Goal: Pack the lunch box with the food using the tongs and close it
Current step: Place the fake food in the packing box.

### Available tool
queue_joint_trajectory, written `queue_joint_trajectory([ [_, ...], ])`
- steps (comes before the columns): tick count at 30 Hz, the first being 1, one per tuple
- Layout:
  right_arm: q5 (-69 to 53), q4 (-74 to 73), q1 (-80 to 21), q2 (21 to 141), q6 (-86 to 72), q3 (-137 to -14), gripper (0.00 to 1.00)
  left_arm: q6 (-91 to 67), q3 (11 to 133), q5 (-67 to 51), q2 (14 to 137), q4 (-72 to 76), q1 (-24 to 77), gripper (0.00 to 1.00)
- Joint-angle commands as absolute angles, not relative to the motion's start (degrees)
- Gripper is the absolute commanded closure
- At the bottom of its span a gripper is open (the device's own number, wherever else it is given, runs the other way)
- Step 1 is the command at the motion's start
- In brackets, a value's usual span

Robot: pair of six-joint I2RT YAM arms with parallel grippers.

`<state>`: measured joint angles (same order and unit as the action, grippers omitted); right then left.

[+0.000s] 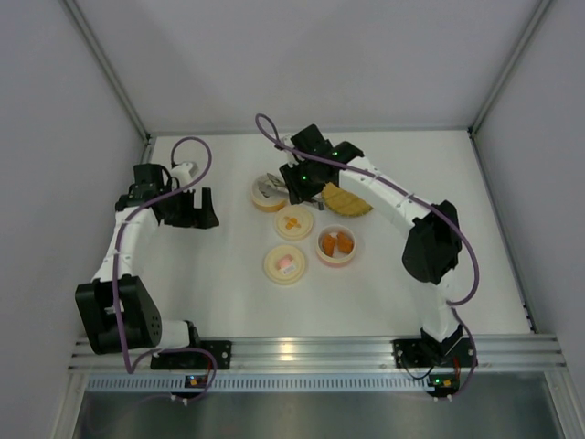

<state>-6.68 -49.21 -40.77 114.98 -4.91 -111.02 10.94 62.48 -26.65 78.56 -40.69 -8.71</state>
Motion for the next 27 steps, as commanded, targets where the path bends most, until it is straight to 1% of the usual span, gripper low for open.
queue_joint_trajectory([
  [1,-5.1,-46.14,-41.4,116.27,-3.96,-115.49,0.9,12.57,62.31,-28.21,79.19,-39.73,-8.96,0.02],
  [9,-4.31,-44.21,-41.48,119.26,-3.87,-116.54,0.85,13.27,61.08,-27.42,79.45,-39.2,-8.96,0.02],
  [10,-4.05,-44.21,-41.48,119.79,-3.87,-116.72,0.84,13.27,60.91,-27.42,79.54,-39.2,-8.96,0.02],
  [13,-3.78,-43.68,-41.48,120.15,-3.87,-116.72,0.73,13.62,60.82,-27.07,79.54,-39.02,-8.96,0.02],
  [14,-3.61,-43.59,-41.48,120.23,-3.87,-116.72,0.72,13.62,60.73,-27.07,79.45,-39.11,-8.96,0.02],
  [23,-3.43,-44.47,-41.48,120.59,-3.78,-117.69,0.62,13.71,60.91,-26.9,79.63,-39.02,-8.96,0.02],
  [27,-3.25,-44.56,-41.48,120.5,-3.78,-117.6,0.6,13.62,61.08,-26.9,79.63,-39.11,-8.96,0.02],
])
